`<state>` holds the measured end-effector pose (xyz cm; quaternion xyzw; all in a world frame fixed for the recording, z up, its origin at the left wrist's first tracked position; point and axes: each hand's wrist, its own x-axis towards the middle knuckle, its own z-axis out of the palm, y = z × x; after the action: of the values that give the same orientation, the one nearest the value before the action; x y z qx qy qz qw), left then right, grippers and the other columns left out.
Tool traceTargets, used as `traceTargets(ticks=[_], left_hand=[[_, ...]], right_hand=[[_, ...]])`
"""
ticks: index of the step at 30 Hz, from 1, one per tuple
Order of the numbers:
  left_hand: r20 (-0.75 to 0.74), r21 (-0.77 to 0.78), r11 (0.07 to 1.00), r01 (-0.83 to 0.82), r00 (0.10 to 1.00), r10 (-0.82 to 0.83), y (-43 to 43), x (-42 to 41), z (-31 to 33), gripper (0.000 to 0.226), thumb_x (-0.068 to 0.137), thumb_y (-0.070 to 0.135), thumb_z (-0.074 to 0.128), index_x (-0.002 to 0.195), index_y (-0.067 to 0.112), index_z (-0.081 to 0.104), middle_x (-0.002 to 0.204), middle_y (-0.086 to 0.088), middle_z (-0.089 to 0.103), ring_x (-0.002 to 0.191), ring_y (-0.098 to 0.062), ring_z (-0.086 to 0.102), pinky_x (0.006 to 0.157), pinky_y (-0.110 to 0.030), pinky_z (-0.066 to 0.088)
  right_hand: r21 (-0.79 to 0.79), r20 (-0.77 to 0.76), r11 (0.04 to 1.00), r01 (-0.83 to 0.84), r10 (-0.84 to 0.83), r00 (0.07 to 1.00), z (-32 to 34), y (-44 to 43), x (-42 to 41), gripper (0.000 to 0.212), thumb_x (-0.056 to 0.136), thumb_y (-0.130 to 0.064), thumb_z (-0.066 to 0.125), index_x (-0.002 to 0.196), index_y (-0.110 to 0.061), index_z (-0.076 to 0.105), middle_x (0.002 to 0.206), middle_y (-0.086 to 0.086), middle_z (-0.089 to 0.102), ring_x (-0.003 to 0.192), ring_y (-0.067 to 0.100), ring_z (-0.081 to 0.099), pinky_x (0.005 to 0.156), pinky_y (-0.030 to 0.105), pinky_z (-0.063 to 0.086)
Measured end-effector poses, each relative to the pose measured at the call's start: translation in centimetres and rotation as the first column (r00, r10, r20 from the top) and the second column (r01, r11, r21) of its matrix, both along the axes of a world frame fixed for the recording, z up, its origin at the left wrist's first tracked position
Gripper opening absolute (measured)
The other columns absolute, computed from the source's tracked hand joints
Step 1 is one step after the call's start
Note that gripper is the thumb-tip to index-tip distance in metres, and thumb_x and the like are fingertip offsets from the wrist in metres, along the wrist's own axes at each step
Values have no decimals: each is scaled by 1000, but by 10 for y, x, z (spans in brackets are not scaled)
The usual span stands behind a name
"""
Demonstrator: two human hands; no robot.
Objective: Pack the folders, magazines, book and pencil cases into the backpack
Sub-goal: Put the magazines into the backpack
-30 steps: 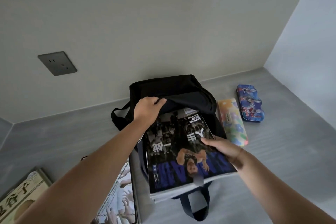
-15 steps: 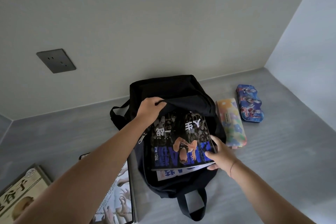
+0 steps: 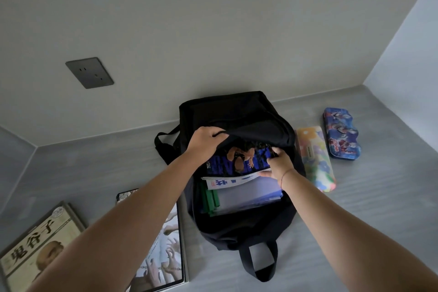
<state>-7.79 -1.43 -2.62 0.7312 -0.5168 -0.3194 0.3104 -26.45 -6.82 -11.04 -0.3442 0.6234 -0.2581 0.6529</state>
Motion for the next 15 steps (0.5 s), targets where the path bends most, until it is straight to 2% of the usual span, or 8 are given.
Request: traceTargets(ticks=[1, 2, 4, 5, 6, 9, 12, 15], left_hand=[[5, 12, 1000, 5, 1000, -5, 1, 1, 0, 25, 93, 25, 55, 113, 17, 69, 103, 2, 69, 94, -9, 60, 79, -20, 41], [6, 26, 999, 21, 1000, -21, 3, 2, -1, 26, 93, 24, 56, 114, 17, 69, 105, 1, 70, 95, -10, 61, 78, -21, 41], [1, 52, 997, 60, 998, -60, 9, 3, -4, 27, 91, 26, 60, 115, 18, 68, 109, 2, 69, 103, -12, 62, 81, -21, 43], [2, 49, 997, 64, 998, -65, 13, 5, -6, 29, 89, 29, 61, 117, 20, 67, 114, 4, 68, 109, -11, 60, 85, -22, 43], [9, 29, 999, 46, 999, -46, 19, 7, -7, 34, 89, 33, 62, 120, 21, 64, 120, 6, 64, 114, -9, 56, 89, -21, 41], [25, -90, 982, -163, 986, 166, 40, 31, -19, 42, 90, 39, 57, 128, 21, 55, 130, 6, 56, 123, -10, 48, 101, -27, 39], [35, -33, 908, -417, 908, 418, 75, 72, -39, 39, 92, 32, 53, 128, 18, 53, 131, -2, 55, 121, -22, 52, 100, -37, 44], [82, 115, 808, -578, 816, 572, 124, 111, -63, 42, 91, 25, 52, 132, 13, 48, 138, -10, 46, 118, -31, 53, 98, -40, 45]], right_hand=[[-14, -67, 1000, -26, 25, 997, 0, -1, 2, 52, 94, 7, 36, 141, -15, 37, 137, 4, 39, 117, 43, 50, 81, 47, 53], [-55, -214, 993, -105, 91, 973, 3, 2, 3, 47, 94, 2, 38, 138, -14, 39, 137, 7, 41, 121, 41, 47, 88, 47, 50], [-140, -552, 962, -235, 121, 825, 10, 15, 2, 43, 92, -7, 41, 135, -10, 42, 138, 16, 39, 122, 40, 45, 99, 44, 39], [-199, -636, 947, -253, 72, 769, 15, 26, 2, 43, 89, -8, 43, 132, -9, 44, 136, 18, 38, 120, 40, 44, 100, 43, 37], [-277, -649, 930, -242, 5, 761, 20, 40, 3, 42, 86, -7, 45, 128, -10, 46, 132, 17, 40, 117, 38, 45, 98, 43, 38], [-540, -486, 814, -214, -94, 869, 34, 87, 20, 29, 83, 3, 44, 107, -11, 54, 110, 8, 49, 98, 22, 50, 83, 28, 39], [-702, -362, 642, -308, 51, 931, 41, 141, 56, 24, 85, 5, 45, 97, -12, 56, 90, -6, 53, 85, 8, 54, 76, 14, 40], [-655, -355, 564, -502, 357, 864, 31, 187, 99, 23, 87, -1, 45, 101, -14, 57, 94, -6, 60, 90, 6, 60, 82, 16, 48]])
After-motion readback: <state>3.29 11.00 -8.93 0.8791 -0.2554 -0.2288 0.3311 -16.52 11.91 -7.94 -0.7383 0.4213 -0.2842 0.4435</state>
